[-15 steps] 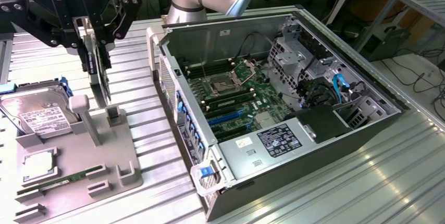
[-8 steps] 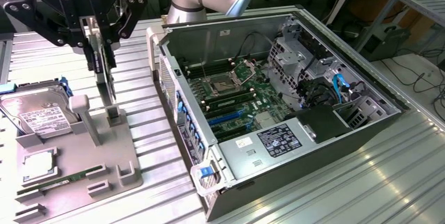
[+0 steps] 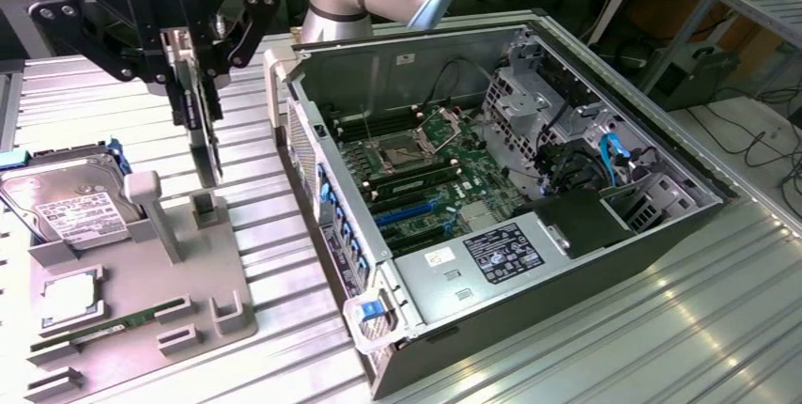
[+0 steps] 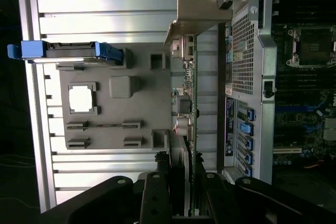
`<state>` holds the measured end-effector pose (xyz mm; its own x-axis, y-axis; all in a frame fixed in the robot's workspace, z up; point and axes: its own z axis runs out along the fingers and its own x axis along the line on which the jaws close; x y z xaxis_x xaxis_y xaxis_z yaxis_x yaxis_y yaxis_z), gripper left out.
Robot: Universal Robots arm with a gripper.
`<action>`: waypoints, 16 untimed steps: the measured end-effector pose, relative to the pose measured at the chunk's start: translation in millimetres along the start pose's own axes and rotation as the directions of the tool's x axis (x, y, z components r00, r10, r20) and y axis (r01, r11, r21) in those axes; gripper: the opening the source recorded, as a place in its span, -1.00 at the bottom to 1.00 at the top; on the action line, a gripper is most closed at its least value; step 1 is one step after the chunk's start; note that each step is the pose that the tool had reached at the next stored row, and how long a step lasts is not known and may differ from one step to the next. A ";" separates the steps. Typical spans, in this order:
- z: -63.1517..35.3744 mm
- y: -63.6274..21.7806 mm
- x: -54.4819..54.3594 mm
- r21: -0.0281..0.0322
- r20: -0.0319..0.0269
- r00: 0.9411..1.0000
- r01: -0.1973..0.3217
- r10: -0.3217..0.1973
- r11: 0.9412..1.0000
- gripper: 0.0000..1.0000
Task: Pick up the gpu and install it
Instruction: 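Pick up the gpu and move the gpu toward the slot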
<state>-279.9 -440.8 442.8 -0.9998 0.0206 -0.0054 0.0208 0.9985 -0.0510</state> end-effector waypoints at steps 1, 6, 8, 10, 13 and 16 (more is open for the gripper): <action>0.0 0.0 -1.3 0.000 0.000 1.000 0.000 0.000 1.000 -0.45; 0.1 0.1 -6.4 0.000 0.000 1.000 0.000 0.000 1.000 -0.45; 0.1 0.2 -8.9 0.000 0.001 1.000 0.000 0.000 1.000 -0.45; 0.1 0.2 -10.8 0.000 0.001 1.000 0.000 0.000 1.000 -0.45; 0.1 0.3 -14.3 0.000 0.001 1.000 0.000 0.000 1.000 -0.45; 0.2 0.3 -16.5 0.000 0.001 1.000 0.000 0.000 1.000 -0.45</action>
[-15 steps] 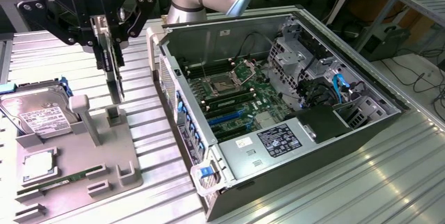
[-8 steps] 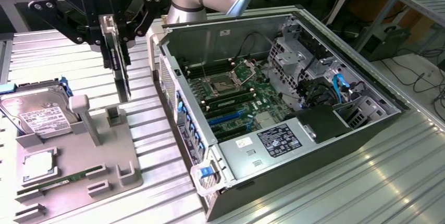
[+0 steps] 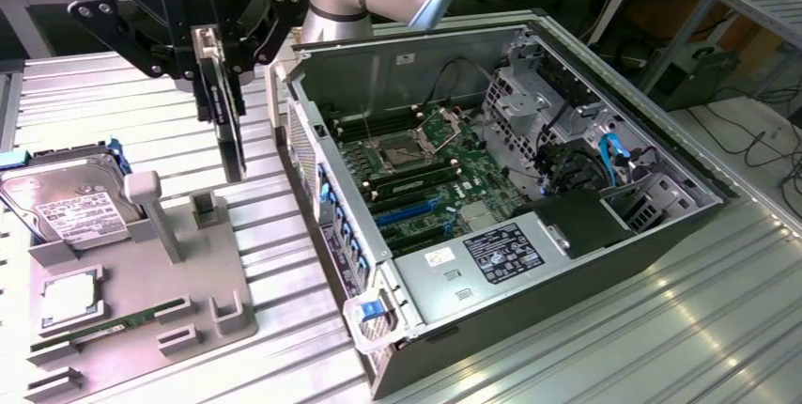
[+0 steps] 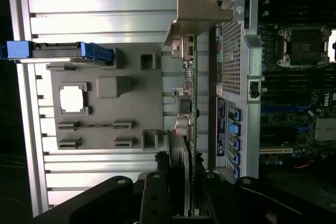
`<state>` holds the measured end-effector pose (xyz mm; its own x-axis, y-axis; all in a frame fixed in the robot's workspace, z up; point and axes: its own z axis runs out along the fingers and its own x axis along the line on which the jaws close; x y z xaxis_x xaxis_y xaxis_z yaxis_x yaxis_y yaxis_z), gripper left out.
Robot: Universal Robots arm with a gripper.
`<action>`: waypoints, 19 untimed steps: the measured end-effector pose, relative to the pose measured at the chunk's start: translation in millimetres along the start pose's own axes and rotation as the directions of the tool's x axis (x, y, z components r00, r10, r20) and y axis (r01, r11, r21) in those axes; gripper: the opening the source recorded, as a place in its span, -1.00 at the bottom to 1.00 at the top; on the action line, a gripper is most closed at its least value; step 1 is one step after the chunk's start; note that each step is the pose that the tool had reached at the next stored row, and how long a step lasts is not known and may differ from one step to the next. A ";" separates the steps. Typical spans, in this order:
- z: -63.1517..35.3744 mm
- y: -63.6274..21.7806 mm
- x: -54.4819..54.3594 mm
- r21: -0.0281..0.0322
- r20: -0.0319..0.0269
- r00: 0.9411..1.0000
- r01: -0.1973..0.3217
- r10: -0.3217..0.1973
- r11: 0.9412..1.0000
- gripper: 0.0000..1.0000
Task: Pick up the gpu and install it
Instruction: 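Pick up the gpu and move the gpu toward the slot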
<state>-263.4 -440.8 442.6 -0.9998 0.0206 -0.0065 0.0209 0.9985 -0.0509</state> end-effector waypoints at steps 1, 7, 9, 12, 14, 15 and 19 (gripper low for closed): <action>0.0 0.0 -0.7 0.000 0.000 1.000 0.000 0.000 1.000 -0.45; 0.0 0.1 -4.8 0.000 0.000 1.000 0.000 0.000 1.000 -0.45; 0.0 0.1 -6.3 0.000 0.000 1.000 0.000 0.000 1.000 -0.45; 0.0 0.2 -8.1 0.000 0.000 1.000 0.000 0.000 1.000 -0.45; 0.1 0.3 -13.6 0.000 0.001 1.000 0.000 0.000 1.000 -0.45; 0.1 0.4 -18.9 0.000 0.001 1.000 0.000 0.000 1.000 -0.45; 0.3 0.9 -41.3 0.000 0.001 1.000 0.000 0.000 1.000 -0.45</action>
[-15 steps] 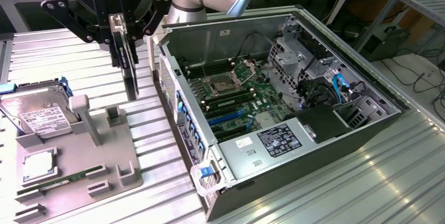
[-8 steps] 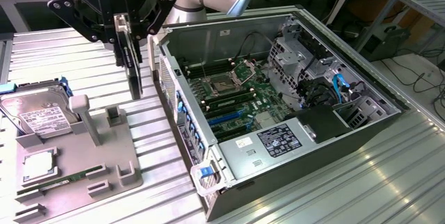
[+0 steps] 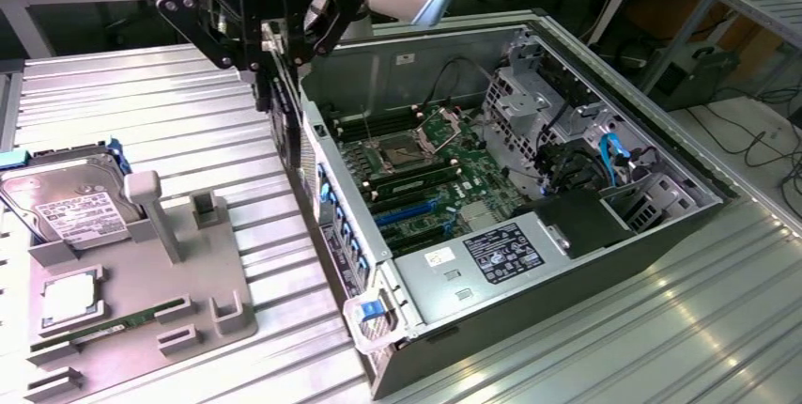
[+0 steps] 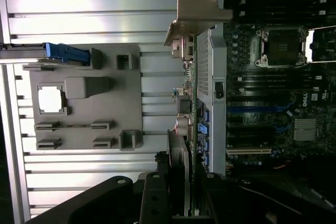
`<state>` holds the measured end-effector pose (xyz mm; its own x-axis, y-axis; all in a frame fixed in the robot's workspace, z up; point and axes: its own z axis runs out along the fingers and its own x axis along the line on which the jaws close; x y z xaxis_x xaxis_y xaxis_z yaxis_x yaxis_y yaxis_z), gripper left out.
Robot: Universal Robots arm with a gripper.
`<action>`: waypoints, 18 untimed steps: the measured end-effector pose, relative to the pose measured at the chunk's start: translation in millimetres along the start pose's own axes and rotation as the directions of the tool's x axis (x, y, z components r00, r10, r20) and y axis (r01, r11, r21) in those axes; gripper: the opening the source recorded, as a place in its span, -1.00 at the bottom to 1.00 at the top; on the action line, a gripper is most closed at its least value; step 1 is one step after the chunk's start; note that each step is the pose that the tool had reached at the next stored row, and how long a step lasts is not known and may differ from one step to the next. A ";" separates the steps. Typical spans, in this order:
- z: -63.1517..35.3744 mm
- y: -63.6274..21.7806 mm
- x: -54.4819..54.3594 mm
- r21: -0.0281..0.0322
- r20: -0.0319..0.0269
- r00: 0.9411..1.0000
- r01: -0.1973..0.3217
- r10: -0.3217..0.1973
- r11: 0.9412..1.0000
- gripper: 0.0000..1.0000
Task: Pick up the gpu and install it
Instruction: 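Pick up the gpu and move the gpu toward the slot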
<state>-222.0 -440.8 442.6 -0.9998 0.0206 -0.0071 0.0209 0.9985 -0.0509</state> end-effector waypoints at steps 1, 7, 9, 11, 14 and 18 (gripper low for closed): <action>0.0 0.1 -3.6 0.000 0.000 1.000 0.000 0.000 1.000 -0.45; 0.6 0.4 -18.5 0.000 0.001 1.000 0.001 -0.001 1.000 -0.45; 0.7 0.5 -20.5 0.000 0.002 1.000 0.006 -0.006 1.000 -0.45; 0.8 0.5 -22.4 0.000 0.003 1.000 0.021 -0.021 1.000 -0.45; 0.9 0.6 -25.0 0.000 0.004 0.999 0.042 -0.042 0.999 -0.45; 1.2 0.7 -30.6 0.000 0.005 0.998 0.055 -0.055 0.998 -0.45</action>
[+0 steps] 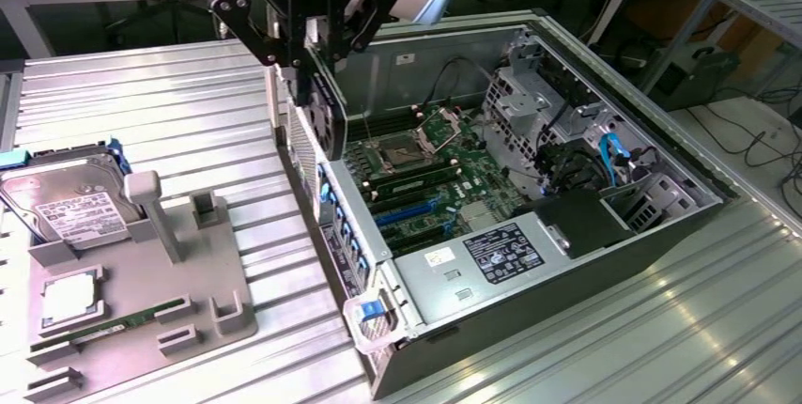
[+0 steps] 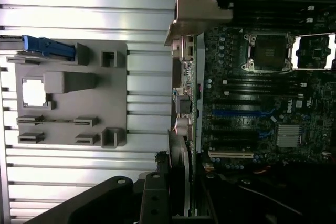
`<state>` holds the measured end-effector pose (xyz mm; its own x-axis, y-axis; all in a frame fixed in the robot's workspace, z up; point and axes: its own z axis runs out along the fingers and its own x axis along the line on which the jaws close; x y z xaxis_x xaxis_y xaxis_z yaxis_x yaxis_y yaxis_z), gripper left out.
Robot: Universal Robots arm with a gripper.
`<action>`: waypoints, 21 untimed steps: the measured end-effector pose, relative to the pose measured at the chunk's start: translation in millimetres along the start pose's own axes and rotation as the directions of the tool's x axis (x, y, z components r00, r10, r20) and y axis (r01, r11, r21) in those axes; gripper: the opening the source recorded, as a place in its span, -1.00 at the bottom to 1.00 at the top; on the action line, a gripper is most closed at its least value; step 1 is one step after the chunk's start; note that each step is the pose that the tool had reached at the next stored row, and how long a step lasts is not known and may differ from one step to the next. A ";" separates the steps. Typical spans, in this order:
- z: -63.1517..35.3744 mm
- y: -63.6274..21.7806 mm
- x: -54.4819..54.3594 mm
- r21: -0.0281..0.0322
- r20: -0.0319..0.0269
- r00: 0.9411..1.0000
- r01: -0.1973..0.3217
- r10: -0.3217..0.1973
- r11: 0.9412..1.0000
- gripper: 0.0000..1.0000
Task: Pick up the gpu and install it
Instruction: 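Pick up the gpu and move the gpu toward the slot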
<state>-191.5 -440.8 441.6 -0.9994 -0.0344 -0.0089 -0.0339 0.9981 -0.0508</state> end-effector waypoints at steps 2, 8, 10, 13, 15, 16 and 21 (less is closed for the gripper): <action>0.2 -0.1 -3.6 0.000 0.000 1.000 0.006 -0.006 1.000 -0.45; 0.6 -0.4 -11.3 0.000 0.001 1.000 0.015 -0.015 1.000 -0.45; 0.8 -0.4 -14.2 0.000 0.001 1.000 0.017 -0.017 1.000 -0.45; 0.9 -0.6 -17.7 0.000 0.001 1.000 0.020 -0.020 1.000 -0.45; 1.1 -0.6 -20.0 0.000 0.001 1.000 0.021 -0.021 1.000 -0.45; 1.1 -0.7 -21.0 0.000 0.001 1.000 0.021 -0.021 1.000 -0.45; 1.3 -0.7 -23.7 0.000 0.001 1.000 0.023 -0.023 1.000 -0.45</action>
<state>-167.7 -440.8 440.6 -0.9983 -0.0573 -0.0090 -0.0568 0.9971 -0.0509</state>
